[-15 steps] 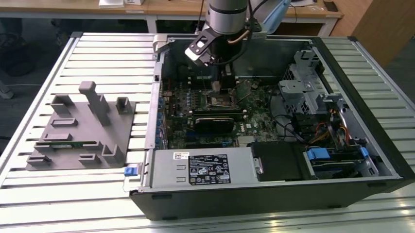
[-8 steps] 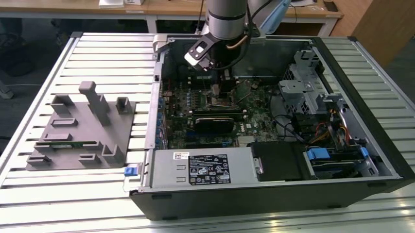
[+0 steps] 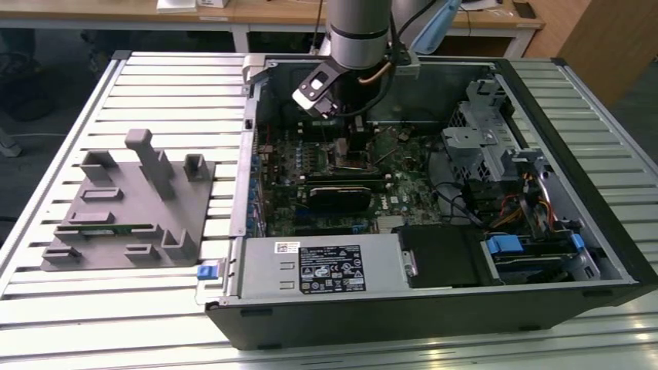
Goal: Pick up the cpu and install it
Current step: 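Place the cpu into insertion slot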
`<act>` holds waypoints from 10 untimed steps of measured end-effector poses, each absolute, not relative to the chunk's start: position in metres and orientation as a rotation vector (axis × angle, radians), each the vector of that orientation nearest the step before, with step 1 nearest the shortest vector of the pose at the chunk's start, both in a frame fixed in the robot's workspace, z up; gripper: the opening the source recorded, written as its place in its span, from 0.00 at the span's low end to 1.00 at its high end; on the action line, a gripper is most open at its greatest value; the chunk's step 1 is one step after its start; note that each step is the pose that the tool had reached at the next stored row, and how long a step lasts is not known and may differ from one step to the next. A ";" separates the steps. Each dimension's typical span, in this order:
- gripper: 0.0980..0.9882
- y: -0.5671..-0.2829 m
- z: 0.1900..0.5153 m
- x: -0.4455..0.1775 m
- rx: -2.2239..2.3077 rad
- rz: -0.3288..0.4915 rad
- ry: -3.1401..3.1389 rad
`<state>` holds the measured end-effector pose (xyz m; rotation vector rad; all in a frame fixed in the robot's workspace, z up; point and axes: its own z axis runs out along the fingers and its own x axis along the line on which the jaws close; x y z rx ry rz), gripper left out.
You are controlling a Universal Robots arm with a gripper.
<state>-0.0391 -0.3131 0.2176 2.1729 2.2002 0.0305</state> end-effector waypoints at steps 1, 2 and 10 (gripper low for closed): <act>0.50 -0.313 0.217 -0.039 2.173 0.030 2.200; 0.50 -0.313 0.217 -0.039 2.173 0.030 2.200; 0.50 -0.313 0.216 -0.039 2.172 0.029 2.199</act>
